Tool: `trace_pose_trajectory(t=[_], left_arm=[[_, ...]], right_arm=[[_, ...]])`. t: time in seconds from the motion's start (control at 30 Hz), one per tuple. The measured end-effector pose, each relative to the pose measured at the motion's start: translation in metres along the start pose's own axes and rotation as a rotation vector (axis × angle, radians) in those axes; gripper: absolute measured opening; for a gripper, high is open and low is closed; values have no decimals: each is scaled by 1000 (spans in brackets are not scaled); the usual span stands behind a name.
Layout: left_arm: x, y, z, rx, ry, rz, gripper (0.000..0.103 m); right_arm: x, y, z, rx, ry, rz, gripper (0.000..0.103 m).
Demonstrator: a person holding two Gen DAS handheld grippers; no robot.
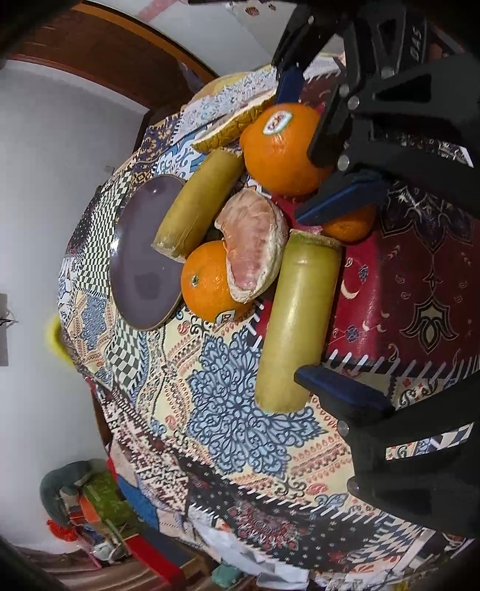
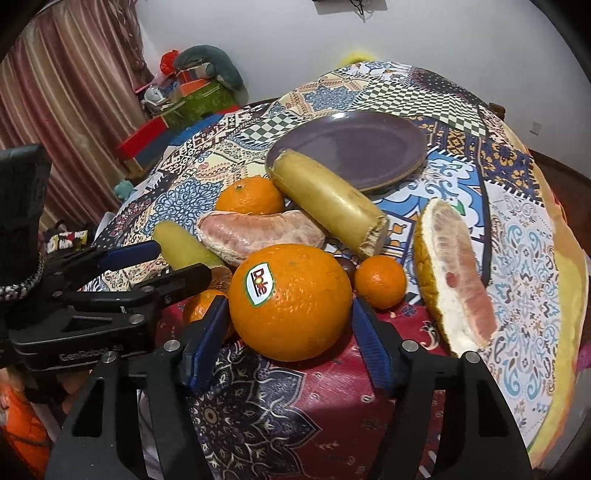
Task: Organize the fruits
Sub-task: 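Move both tools down toward the fruit pile beside the purple plate, then grasp the yellow cylindrical gourd with the left tool while the right tool grasps a large orange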
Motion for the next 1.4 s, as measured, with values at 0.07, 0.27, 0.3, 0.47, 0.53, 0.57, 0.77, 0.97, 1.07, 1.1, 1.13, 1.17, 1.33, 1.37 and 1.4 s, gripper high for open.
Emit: trace_pose_trajectory(t=[0.07,0.27,0.3,0.47,0.53,0.57,0.77,0.97,1.07,1.1,1.13,1.17,1.33,1.37,1.4], left_arm=[[0,2,-2,12,-7,-5,82],[-1,19,0,-2,8,42,83],[-1,23,1,9,4,47,83],[-5,47,11,42,-5,84,83],[-7,58,13,77,-9,97,82],[-8,63,14,100,-10,106,80],[-12,98,17,109,23,224,73],[8,76,26,68,-28,201,75],[19,61,11,67,-10,185,81],[22,57,5,69,-2,183,81],[24,54,0,77,5,184,81],[27,54,-6,89,10,187,81],[34,64,-27,136,-4,257,81],[34,65,-31,122,4,267,81],[33,65,-35,108,11,284,80]], right_arm=[[0,-2,2,-2,-1,-7,64],[2,-4,8,-8,-15,-16,63],[3,-4,9,-8,-20,-16,63],[7,-4,18,-15,-47,-12,61],[8,-5,20,-19,-58,-8,61],[8,-6,21,-18,-59,-7,60],[5,-4,18,-24,-49,5,60],[5,-1,16,-42,-45,27,61],[4,-2,16,-36,-44,22,62],[3,-3,17,-31,-44,19,62],[2,-3,17,-28,-44,18,62],[2,-3,17,-25,-43,15,62],[0,-3,17,-17,-46,15,63],[0,-3,17,-18,-46,16,63],[0,-3,16,-20,-43,17,63]])
Point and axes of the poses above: each gripper's, at about its wrist camera, not at the fingertips, and z roughly against the way its jaws point, y to its left, x to its top, the point moved 6 cm from there along -z, roughly the way its jaws point, and after that the axes turned 7 degrees about z, right-handed, at the moved point
